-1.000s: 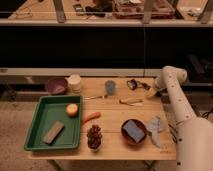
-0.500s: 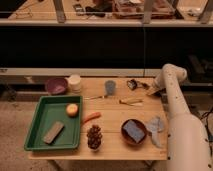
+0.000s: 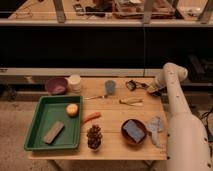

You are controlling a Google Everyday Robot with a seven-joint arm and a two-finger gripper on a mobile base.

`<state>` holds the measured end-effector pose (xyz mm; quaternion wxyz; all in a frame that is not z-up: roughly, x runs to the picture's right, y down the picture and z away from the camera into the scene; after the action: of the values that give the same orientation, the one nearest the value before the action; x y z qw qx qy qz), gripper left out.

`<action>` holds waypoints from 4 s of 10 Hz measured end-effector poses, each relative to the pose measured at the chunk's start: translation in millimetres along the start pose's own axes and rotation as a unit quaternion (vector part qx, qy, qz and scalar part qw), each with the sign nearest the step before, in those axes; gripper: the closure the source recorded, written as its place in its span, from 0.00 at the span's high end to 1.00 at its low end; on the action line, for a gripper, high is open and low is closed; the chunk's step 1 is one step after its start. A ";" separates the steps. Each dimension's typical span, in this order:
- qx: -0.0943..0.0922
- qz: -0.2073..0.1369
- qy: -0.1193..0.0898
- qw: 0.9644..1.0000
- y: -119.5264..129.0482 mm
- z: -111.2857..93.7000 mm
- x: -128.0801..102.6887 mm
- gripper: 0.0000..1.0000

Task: Wipe table surface with brush

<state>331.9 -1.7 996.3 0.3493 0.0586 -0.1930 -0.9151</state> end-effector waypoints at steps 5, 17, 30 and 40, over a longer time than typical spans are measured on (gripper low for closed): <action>-0.004 -0.012 0.029 0.999 -3.0 -29.3 18.6 0.00; -0.201 -0.150 0.060 0.966 -42.2 -150.3 79.3 0.00; -0.198 -0.109 -0.003 0.974 -33.2 -118.9 11.6 0.00; -0.181 -0.107 0.002 0.978 -16.0 -86.8 54.5 0.00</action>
<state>302.2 -54.0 911.7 0.2542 0.0167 -0.0159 -0.9669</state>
